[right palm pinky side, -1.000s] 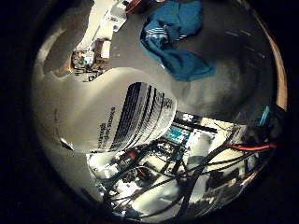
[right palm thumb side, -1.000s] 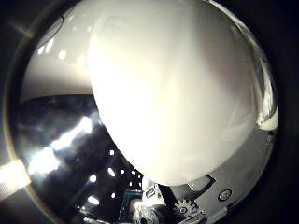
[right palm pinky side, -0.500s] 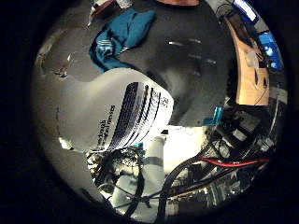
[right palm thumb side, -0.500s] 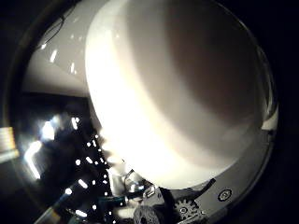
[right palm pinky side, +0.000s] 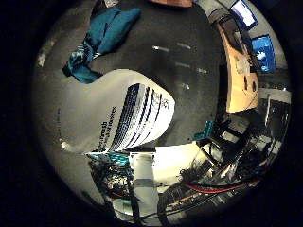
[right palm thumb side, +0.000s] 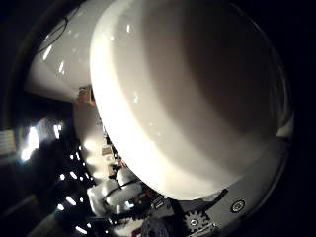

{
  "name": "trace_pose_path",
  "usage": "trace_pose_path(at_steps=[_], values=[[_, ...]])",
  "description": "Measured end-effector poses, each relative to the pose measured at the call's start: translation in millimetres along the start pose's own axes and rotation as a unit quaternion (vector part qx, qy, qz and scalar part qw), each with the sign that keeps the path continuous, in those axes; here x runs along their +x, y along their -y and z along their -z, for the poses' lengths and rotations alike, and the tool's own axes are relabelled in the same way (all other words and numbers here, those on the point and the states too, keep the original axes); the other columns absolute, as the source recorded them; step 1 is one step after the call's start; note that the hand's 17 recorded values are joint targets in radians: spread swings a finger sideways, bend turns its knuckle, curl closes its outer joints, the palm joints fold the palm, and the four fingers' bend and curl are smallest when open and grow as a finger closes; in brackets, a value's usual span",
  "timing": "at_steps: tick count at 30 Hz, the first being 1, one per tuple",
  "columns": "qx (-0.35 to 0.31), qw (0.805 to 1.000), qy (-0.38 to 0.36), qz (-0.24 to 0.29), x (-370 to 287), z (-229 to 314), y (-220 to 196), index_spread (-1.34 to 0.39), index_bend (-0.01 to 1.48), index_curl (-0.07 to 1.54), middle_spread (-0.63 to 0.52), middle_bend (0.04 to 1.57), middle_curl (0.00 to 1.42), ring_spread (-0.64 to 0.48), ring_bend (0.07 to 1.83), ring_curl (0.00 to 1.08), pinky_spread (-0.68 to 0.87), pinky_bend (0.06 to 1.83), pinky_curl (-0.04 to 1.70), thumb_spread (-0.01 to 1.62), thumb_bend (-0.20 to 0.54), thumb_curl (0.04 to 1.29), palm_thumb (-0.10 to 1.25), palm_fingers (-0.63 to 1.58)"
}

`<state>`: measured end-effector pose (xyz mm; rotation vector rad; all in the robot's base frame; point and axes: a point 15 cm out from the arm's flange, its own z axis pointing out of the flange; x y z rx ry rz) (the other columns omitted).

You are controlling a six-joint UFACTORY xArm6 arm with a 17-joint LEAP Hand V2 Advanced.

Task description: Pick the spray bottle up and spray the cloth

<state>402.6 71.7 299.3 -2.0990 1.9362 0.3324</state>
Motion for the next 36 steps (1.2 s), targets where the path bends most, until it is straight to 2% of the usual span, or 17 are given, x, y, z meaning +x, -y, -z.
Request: trace_pose_path(at_steps=[6,14,21,28,32,36], values=[[0.009,1.0,-0.001,0.009,-5,10,6,-0.18,1.21,0.62,-0.1,1.34,0.59,-0.15,1.45,0.56,-0.23,0.99,1.3,1.15,-0.012,0.57,0.98,1.22],[0.021,1.0,0.002,0.021,-17,64,9,-0.17,1.21,0.62,-0.1,1.34,0.59,-0.15,1.45,0.56,-0.23,0.99,1.3,1.15,-0.012,0.57,0.98,1.22],[0.024,1.0,0.001,0.014,-13,53,14,-0.18,1.21,0.62,-0.1,1.34,0.59,-0.15,1.45,0.56,-0.23,0.99,1.3,1.15,-0.012,0.57,0.98,1.22],[0.015,1.0,0.004,0.009,-10,11,9,-0.18,1.21,0.62,-0.1,1.34,0.59,-0.15,1.45,0.56,-0.23,0.99,1.3,1.15,-0.012,0.57,0.98,1.22],[0.024,0.999,0.029,0.022,-36,7,11,-0.18,1.22,0.62,-0.1,1.34,0.59,-0.16,1.45,0.56,-0.23,0.99,1.3,1.15,-0.012,0.57,0.98,1.22],[0.049,0.995,0.082,0.034,-78,26,16,-0.18,1.22,0.62,-0.09,1.34,0.59,-0.16,1.45,0.56,-0.23,0.99,1.3,1.15,-0.012,0.57,0.98,1.22]])
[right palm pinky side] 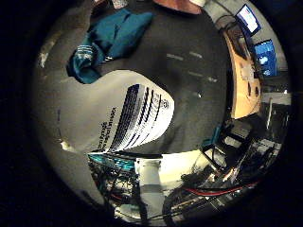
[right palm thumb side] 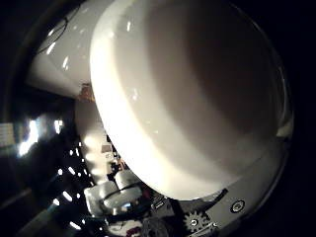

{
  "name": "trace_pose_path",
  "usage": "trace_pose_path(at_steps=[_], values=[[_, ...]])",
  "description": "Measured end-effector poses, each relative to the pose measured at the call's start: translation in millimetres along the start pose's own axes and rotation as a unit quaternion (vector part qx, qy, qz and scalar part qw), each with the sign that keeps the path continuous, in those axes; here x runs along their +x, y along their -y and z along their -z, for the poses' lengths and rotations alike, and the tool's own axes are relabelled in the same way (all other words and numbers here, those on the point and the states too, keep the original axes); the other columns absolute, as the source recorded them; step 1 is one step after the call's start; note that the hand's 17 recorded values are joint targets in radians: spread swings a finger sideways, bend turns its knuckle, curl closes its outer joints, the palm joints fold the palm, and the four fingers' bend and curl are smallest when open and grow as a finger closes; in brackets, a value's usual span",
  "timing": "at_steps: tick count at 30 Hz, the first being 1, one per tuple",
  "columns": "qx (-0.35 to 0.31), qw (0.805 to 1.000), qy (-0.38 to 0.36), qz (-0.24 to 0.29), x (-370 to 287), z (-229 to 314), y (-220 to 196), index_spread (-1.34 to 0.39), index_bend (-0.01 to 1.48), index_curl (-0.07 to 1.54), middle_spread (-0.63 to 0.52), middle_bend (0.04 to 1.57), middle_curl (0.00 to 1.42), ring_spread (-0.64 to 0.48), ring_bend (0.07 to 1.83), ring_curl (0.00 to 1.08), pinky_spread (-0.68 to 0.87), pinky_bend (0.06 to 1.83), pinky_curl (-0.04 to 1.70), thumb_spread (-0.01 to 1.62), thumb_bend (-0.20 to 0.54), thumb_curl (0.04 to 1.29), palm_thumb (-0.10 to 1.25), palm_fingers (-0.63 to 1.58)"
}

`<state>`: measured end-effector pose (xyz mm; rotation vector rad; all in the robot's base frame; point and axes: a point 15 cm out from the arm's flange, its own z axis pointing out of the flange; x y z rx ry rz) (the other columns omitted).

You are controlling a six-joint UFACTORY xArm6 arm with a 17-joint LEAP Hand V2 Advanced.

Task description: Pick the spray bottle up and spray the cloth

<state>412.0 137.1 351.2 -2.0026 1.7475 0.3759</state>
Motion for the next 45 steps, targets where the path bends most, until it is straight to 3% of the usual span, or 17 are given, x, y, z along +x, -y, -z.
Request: trace_pose_path(at_steps=[8,21,37,45], values=[[0.049,0.989,0.141,0.02,-108,45,26,-0.18,1.22,0.63,-0.1,1.34,0.59,-0.16,1.45,0.56,-0.23,1.0,1.3,1.15,-0.012,0.57,0.98,1.22],[0.105,0.95,0.274,0.101,-223,61,33,-0.17,1.22,0.63,-0.09,1.34,0.59,-0.16,1.45,0.56,-0.23,0.99,1.31,1.16,-0.012,0.57,0.98,1.22],[0.16,0.898,0.381,0.152,-249,-16,32,-0.17,1.22,0.63,-0.09,1.34,0.59,-0.15,1.45,0.56,-0.24,0.98,1.33,1.2,-0.011,0.56,0.98,1.22],[0.174,0.89,0.394,0.151,-229,-59,44,-0.17,1.21,0.63,-0.09,1.34,0.58,-0.15,1.44,0.56,-0.24,0.98,1.33,1.22,-0.01,0.56,0.97,1.22]])
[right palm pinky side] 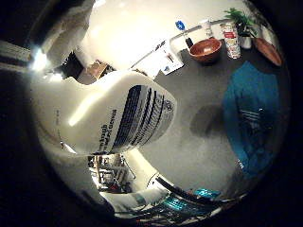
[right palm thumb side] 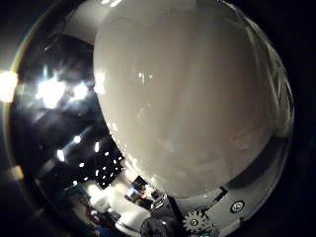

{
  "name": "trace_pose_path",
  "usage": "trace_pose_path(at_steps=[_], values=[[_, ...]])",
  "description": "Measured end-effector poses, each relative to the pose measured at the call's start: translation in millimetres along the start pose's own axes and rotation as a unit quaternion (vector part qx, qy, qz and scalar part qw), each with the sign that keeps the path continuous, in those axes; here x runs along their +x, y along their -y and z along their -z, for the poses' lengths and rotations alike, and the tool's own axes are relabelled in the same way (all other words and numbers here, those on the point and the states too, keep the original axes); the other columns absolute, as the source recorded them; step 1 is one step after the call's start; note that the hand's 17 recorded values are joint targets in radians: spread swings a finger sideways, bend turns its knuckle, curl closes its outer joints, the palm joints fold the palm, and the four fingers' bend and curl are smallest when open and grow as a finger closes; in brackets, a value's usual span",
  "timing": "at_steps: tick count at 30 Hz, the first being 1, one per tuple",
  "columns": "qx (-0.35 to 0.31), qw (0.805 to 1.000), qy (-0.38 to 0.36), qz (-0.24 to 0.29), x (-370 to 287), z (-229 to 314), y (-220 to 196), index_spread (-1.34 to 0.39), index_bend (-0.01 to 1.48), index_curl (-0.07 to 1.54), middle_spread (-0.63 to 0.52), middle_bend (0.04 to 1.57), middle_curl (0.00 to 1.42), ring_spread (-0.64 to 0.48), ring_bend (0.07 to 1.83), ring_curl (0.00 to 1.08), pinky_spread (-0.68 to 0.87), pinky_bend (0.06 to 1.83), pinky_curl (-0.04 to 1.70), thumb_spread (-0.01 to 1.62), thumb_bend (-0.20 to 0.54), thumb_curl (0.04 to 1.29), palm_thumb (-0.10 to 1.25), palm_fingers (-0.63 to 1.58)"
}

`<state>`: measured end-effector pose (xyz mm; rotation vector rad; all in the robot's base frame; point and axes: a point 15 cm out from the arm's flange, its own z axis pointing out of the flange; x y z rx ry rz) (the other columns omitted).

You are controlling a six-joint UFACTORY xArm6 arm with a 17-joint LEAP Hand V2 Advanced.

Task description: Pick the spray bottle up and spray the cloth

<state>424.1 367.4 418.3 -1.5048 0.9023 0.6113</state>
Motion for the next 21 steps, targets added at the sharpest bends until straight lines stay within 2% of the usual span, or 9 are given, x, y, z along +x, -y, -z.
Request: trace_pose_path(at_steps=[10,21], values=[[-0.008,0.999,-0.018,-0.025,62,-13,-16,-0.17,1.21,0.63,-0.07,1.34,0.58,-0.15,1.44,0.56,-0.24,0.97,1.31,1.23,-0.01,0.55,0.97,1.22],[-0.022,0.998,-0.019,-0.052,93,-23,-32,-0.17,1.2,0.63,-0.07,1.33,0.57,-0.15,1.43,0.56,-0.25,0.97,1.26,1.25,-0.012,0.54,0.94,1.23]])
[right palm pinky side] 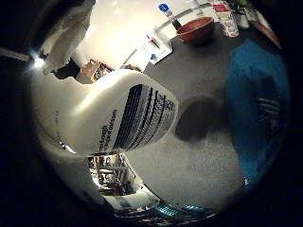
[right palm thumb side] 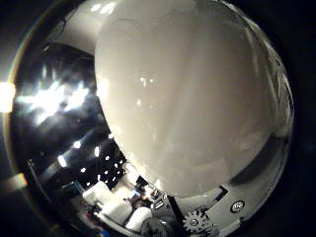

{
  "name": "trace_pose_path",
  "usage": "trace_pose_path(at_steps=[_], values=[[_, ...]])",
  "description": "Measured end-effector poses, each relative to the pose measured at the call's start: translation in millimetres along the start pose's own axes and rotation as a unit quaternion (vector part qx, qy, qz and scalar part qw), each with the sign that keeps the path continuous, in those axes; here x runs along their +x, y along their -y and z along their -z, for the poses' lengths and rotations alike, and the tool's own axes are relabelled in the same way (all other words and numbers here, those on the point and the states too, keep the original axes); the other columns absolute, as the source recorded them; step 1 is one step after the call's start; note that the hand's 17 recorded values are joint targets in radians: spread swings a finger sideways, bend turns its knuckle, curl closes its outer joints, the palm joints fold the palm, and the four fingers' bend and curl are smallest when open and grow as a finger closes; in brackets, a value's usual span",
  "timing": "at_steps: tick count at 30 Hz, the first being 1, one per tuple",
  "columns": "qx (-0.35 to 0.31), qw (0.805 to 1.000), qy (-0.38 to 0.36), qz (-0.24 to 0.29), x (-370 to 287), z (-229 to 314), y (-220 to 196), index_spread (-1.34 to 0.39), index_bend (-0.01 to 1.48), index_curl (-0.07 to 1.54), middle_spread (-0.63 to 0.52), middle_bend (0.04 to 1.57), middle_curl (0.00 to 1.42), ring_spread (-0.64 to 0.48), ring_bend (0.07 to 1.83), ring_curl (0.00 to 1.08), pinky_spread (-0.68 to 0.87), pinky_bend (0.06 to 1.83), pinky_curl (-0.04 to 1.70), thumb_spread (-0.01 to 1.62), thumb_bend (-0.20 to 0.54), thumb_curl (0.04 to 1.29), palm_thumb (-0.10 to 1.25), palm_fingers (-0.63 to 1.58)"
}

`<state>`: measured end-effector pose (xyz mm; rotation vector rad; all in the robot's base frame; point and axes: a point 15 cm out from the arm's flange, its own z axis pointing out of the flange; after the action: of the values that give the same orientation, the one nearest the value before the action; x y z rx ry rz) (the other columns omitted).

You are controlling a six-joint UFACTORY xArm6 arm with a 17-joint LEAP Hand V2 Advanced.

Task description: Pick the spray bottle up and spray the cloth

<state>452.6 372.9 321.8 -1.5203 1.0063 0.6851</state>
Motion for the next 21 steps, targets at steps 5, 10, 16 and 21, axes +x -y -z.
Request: trace_pose_path(at_steps=[5,10,16,21], values=[[-0.007,1.0,0.002,-0.004,3,-5,-6,-0.17,1.16,0.62,-0.07,1.3,0.56,-0.14,1.41,0.55,-0.26,0.96,1.21,1.24,-0.013,0.53,0.93,1.23],[-0.014,1.0,0.0,-0.01,10,-10,-13,-0.19,1.04,0.59,-0.07,1.24,0.54,-0.14,1.37,0.52,-0.3,0.94,1.07,1.15,-0.022,0.54,0.89,1.22],[-0.026,1.0,0.002,-0.006,7,-15,-20,-0.31,0.54,0.52,-0.14,0.98,0.49,-0.18,1.24,0.47,-0.43,1.06,0.88,0.93,-0.024,0.58,0.85,0.9],[-0.085,0.996,-0.022,0.013,14,-20,-39,-0.41,0.45,0.46,-0.07,0.58,0.36,-0.05,0.84,0.33,-0.09,0.79,0.78,1.03,-0.033,0.54,0.78,0.02]])
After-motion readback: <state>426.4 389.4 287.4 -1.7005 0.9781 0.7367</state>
